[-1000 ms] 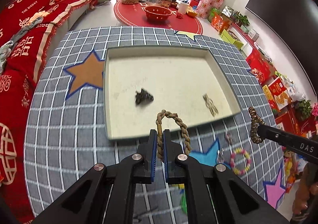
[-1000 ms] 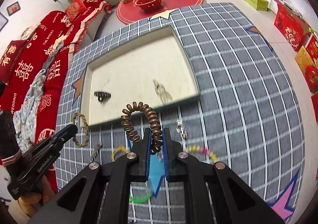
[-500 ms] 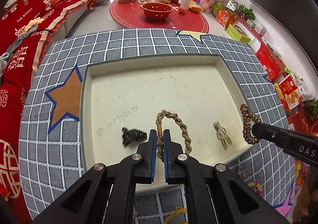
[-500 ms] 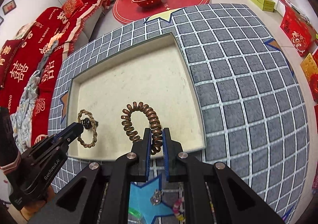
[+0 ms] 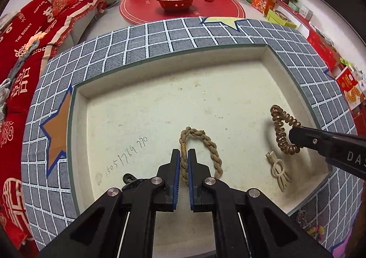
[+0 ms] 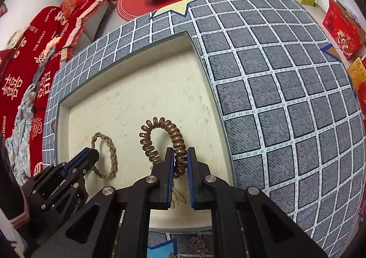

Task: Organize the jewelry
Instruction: 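Lower both bracelets into the tray and open both tools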

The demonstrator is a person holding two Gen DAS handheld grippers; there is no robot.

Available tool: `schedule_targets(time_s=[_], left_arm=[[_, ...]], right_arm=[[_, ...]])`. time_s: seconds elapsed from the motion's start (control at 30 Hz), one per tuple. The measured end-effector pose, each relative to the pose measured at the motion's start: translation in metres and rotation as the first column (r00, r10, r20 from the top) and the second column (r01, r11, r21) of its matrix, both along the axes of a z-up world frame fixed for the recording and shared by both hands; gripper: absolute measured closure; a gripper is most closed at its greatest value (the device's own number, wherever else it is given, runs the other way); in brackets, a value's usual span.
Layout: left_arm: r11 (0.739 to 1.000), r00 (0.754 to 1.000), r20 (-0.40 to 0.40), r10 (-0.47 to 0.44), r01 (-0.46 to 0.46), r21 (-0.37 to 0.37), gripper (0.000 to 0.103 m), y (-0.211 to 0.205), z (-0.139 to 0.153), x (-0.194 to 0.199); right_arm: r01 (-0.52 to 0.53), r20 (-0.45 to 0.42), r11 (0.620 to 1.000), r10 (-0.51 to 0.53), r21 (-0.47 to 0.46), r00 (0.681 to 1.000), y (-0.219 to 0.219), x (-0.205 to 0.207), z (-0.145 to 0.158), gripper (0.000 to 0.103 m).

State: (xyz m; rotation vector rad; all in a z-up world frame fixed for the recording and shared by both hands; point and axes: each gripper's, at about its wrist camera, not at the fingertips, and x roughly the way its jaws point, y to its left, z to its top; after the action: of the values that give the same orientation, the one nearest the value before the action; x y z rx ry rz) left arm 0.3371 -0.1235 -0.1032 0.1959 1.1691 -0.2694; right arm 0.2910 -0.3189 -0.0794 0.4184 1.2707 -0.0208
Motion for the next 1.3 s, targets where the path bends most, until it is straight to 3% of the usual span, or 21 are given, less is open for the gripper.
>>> schedule_targets(time_s=[0.4, 0.47, 0.53, 0.6, 0.7, 0.97, 1.3], left_arm=[[0.995, 1.000, 0.007, -0.026, 0.025, 0.094, 0.084, -0.010, -0.004, -0.002], [0.996, 1.000, 0.008, -0.020, 0.019, 0.089, 0.083, -0.010, -0.002, -0.003], [0.998, 1.000, 0.002, -0.007, 0.007, 0.062, 0.084, -0.006, 0.001, -0.004], [0.999, 1.000, 0.004, -0.003, 0.003, 0.047, 0.083, -0.004, 0.006, -0.005], [0.998, 1.000, 0.026, -0.004, 0.003, 0.059, 0.083, -0.004, 0.012, -0.007], [0.999, 0.999, 0.044, 0.012, -0.014, 0.042, 0.083, 0.009, 0.031, -0.026], [0.999, 0.999, 0.012, 0.036, -0.036, -0.005, 0.083, 0.035, 0.039, -0.063]], right_arm=[[-0.009, -0.040, 1.000, 0.009, 0.005, 0.999, 0.001, 0.008, -0.013, 0.087], [-0.001, -0.042, 1.000, 0.002, 0.022, 0.999, 0.000, 0.006, -0.013, 0.081], [0.011, -0.035, 0.999, -0.010, 0.043, 0.999, -0.002, 0.005, -0.011, 0.065], [0.020, -0.022, 0.998, -0.018, 0.065, 1.000, -0.003, 0.004, -0.009, 0.058], [0.033, 0.003, 0.994, -0.034, 0.106, 0.999, -0.005, 0.001, -0.002, 0.057], [0.071, 0.072, 0.980, -0.086, 0.186, 0.994, -0.010, -0.020, 0.030, 0.038], [0.070, 0.084, 0.974, -0.090, 0.216, 0.992, -0.002, -0.072, 0.052, 0.037]])
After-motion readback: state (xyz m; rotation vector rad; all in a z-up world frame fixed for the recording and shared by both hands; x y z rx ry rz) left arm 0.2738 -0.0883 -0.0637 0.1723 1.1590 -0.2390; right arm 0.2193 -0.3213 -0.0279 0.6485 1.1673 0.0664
